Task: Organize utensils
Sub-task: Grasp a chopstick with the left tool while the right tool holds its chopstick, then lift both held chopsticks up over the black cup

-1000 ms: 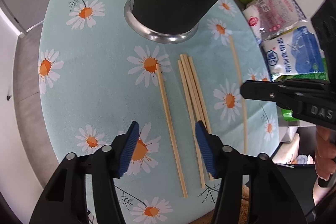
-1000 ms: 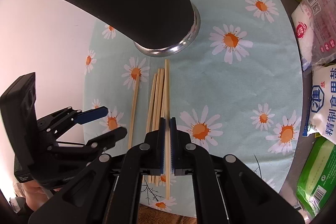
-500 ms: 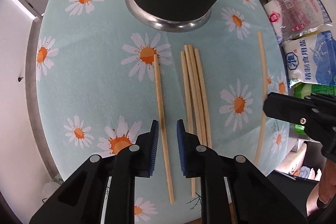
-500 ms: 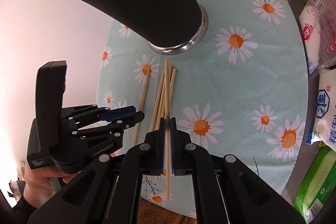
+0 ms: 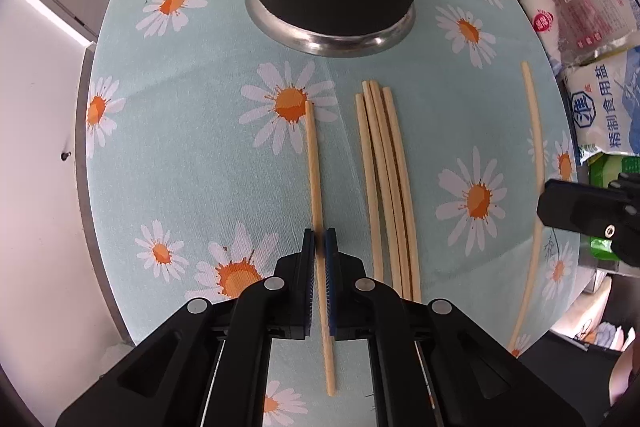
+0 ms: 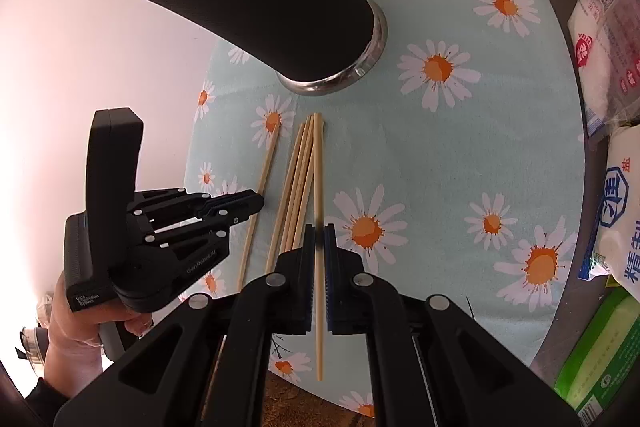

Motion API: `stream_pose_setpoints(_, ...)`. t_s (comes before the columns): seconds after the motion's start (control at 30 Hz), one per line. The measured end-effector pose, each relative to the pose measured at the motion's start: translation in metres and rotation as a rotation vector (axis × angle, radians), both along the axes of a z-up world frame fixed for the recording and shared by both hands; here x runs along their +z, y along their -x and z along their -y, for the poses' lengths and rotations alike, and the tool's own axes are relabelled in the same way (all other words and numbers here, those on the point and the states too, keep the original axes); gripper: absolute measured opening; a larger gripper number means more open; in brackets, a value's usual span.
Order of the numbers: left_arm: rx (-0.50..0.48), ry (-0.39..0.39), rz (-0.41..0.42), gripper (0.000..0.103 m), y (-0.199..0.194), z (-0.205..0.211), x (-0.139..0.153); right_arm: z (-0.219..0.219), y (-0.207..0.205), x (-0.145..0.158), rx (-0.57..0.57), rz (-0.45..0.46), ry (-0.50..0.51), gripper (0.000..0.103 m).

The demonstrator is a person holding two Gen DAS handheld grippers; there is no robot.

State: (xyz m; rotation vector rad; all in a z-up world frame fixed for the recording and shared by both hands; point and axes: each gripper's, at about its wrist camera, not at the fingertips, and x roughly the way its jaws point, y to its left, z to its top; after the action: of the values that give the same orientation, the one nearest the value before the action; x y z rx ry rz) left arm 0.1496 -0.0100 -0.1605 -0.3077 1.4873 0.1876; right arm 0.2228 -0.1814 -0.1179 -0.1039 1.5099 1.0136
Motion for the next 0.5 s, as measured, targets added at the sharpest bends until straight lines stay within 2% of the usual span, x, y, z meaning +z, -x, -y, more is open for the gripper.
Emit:
stream_pose_setpoints(0.1,0.023,-0.001,0.015,0.004,0.002,-0.002,0.004,-0.002,0.001,0.000,0.016,-0.005,-0.010,0.005)
stream_pose_setpoints(0.27,0.039,0.012,0.077,0.004,0.015,-0.019,0.027,-0.010,0.006,0.004,0.029,0.004,-0.022,0.005)
stream_pose_setpoints(0.5,0.021,0.062,0.208,0.004,0.033,-0.030,0.060,-0.013,0.015,0.025,-0.002,0.044,-0.054,0.005)
